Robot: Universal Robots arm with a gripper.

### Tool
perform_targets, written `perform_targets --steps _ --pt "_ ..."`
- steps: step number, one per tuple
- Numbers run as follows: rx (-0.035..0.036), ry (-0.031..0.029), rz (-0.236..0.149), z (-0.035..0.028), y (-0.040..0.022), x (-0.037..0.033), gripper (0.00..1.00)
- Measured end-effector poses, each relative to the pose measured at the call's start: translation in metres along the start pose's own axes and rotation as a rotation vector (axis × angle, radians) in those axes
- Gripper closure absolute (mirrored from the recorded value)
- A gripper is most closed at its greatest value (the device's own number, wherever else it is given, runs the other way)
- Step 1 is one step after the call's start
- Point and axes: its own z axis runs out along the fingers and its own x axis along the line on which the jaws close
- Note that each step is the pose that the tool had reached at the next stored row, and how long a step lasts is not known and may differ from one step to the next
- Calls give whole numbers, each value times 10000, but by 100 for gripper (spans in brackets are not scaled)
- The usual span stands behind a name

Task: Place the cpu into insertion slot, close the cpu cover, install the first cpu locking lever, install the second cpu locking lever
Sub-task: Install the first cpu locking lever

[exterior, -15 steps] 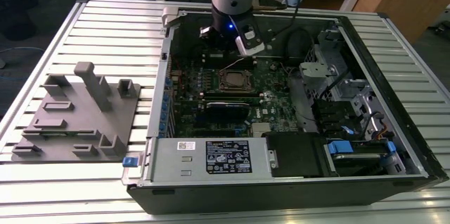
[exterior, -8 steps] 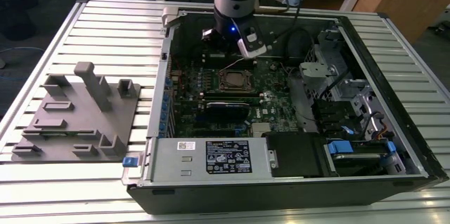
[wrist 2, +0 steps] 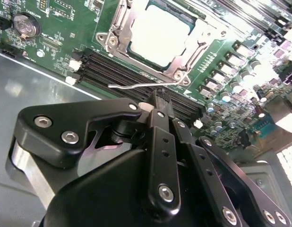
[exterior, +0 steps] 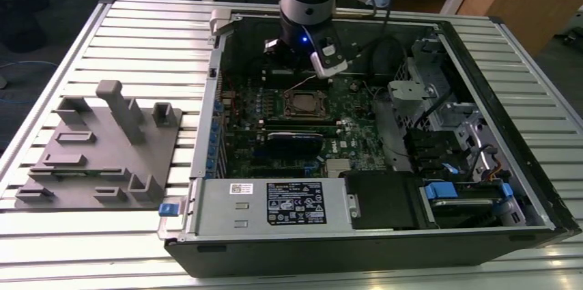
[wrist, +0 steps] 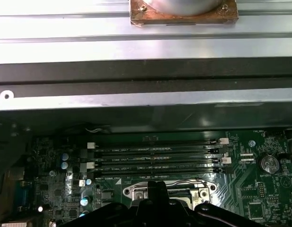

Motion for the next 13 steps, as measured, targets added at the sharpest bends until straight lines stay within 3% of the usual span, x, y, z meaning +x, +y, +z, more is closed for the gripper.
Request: perform_targets --steps 13 --pt "5 0 7 63 -11 -26 90"
